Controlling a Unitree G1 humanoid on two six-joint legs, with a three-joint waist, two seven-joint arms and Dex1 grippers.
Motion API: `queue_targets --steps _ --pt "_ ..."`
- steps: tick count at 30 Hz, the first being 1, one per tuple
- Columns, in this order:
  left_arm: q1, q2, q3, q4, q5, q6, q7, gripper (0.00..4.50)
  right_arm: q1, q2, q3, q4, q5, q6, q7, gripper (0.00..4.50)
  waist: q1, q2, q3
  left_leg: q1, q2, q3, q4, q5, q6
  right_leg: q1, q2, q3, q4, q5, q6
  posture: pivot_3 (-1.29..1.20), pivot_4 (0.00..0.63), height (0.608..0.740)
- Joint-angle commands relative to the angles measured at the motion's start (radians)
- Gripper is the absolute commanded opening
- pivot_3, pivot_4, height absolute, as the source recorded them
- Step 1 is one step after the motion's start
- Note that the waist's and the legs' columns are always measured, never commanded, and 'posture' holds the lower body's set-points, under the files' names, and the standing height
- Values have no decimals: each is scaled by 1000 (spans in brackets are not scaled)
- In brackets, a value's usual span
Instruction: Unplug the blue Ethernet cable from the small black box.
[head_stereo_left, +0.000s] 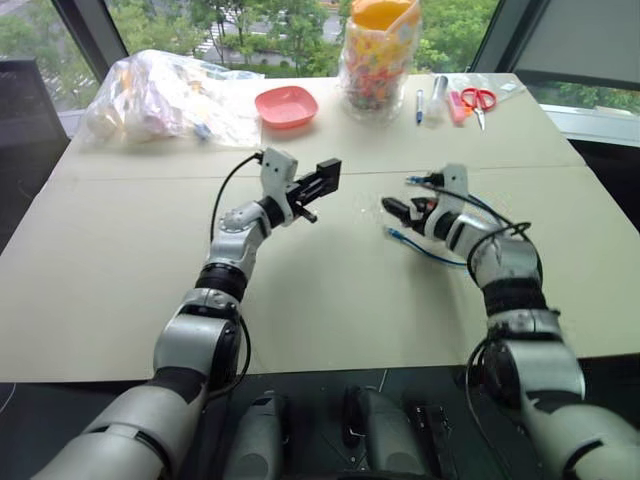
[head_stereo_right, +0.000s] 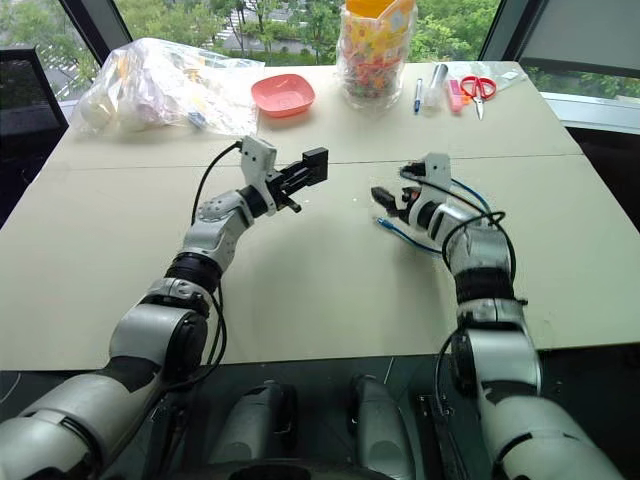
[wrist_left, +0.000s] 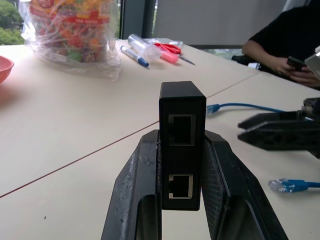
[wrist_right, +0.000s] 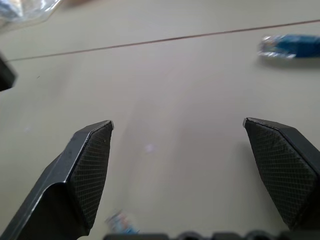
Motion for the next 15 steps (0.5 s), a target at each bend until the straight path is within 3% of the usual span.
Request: queue_targets --steps 1,3,11,12,15 --pt "-57 -23 -10 98 45 -80 37 464 52 28 -30 -251 46 52 -48 4430 -2 0 0 0 0 0 0 0 0 0 -1 0 0 0 0 0 150 740" --pt "-72 -31 -11 141 60 -99 49 464 77 45 -46 -308 55 68 -74 4430 -4 0 0 0 0 0 1 0 0 0 -1 0 0 0 0 0 150 740" --pt "-93 -8 6 157 66 -79 -16 4164 116 35 -92 -392 63 71 -107 4500 -2 0 0 0 1 -1 1 0 0 0 0 -1 0 0 0 0 150 740" --pt "-89 3 9 137 57 -64 -44 4446 124 28 -90 -407 62 68 -101 4500 -3 0 0 0 1 0 1 0 0 -1 0 -1 0 0 0 0 150 740" --pt "-23 69 17 -46 -4 55 -176 4446 178 -15 -73 -506 66 68 -60 4500 -3 0 0 -1 1 0 1 -1 0 -2 0 -1 0 0 0 0 150 740"
